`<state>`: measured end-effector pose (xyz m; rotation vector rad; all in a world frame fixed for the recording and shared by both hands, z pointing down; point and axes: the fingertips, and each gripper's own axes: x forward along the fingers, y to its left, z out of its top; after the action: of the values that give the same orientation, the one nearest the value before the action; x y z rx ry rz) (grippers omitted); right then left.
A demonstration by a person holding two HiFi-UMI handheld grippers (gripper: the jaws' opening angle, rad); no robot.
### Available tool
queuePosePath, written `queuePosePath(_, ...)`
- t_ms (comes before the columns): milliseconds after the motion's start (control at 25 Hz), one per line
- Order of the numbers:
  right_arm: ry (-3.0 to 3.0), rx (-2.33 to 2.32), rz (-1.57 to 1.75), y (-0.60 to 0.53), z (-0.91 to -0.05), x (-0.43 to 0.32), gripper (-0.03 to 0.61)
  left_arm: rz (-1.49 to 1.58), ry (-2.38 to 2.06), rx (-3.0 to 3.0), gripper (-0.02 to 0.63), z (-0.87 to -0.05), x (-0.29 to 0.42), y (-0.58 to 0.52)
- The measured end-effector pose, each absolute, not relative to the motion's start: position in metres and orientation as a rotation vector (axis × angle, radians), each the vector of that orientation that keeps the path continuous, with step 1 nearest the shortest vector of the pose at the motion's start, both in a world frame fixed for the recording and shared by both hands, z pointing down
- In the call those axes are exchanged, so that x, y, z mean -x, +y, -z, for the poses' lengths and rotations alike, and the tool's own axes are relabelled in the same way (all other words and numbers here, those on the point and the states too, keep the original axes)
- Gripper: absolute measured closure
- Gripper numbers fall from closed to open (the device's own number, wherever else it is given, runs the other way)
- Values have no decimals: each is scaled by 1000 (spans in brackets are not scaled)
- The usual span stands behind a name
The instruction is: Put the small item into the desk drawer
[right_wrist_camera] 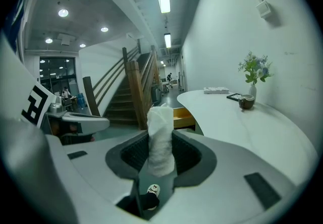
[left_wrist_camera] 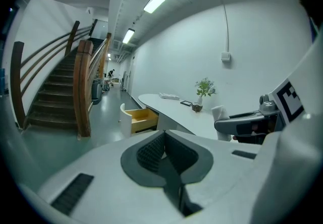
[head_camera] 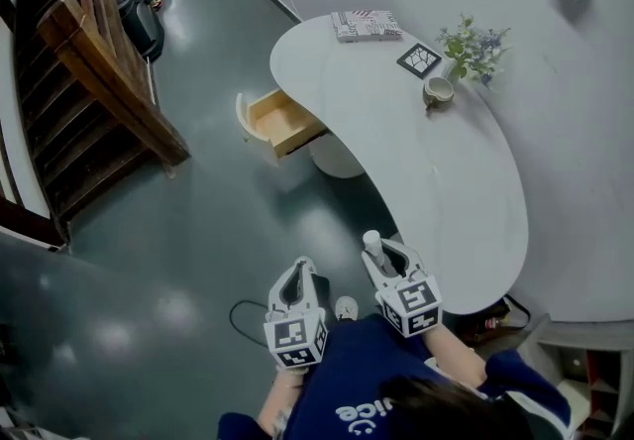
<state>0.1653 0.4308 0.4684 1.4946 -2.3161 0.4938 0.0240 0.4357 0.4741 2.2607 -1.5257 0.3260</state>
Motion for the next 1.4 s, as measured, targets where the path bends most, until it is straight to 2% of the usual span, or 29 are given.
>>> queuePosePath(320, -2272, -1525, -466, 383, -465, -164, 441, -335, -1467, -2298, 609, -475, -27, 381)
queuePosePath(1000, -2198, -1568, -526, 270, -485, -119, 439, -353, -1390, -2313, 609, -492, 14, 254)
queuePosePath(1400, -2159, -1639, -562, 245, -495, -104, 439, -377, -1341, -2364, 609, -496, 33, 215)
